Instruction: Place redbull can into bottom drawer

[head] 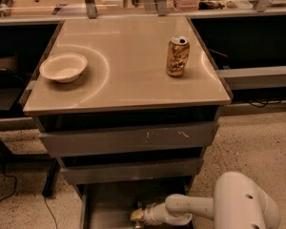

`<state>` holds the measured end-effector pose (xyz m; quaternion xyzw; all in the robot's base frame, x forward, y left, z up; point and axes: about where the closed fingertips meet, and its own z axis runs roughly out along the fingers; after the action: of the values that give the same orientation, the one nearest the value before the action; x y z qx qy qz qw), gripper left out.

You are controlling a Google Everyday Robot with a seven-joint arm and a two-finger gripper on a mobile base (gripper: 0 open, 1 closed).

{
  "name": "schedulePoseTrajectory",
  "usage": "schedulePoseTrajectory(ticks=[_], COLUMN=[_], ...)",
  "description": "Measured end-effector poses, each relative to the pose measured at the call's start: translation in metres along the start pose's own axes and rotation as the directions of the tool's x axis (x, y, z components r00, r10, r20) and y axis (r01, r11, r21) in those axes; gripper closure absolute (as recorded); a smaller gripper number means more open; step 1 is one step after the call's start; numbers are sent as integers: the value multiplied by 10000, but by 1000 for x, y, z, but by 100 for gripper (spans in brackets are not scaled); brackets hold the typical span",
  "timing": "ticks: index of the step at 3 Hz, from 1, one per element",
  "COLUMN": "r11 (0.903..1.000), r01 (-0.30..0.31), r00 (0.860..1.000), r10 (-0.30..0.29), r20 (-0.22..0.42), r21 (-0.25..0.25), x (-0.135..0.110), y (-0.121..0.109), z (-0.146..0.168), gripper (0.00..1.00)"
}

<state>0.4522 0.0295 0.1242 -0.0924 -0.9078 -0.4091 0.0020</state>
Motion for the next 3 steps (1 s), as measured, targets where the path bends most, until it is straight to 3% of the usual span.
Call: schedulePoseTrajectory(ticks=[1,3], r11=[10000,10000], r01=[-6,-6], r00=[10000,10000], r10=[6,6], r20=[2,1], r21=[2,1], x=[0,0], y=[0,0], z=[0,1], gripper=[82,36])
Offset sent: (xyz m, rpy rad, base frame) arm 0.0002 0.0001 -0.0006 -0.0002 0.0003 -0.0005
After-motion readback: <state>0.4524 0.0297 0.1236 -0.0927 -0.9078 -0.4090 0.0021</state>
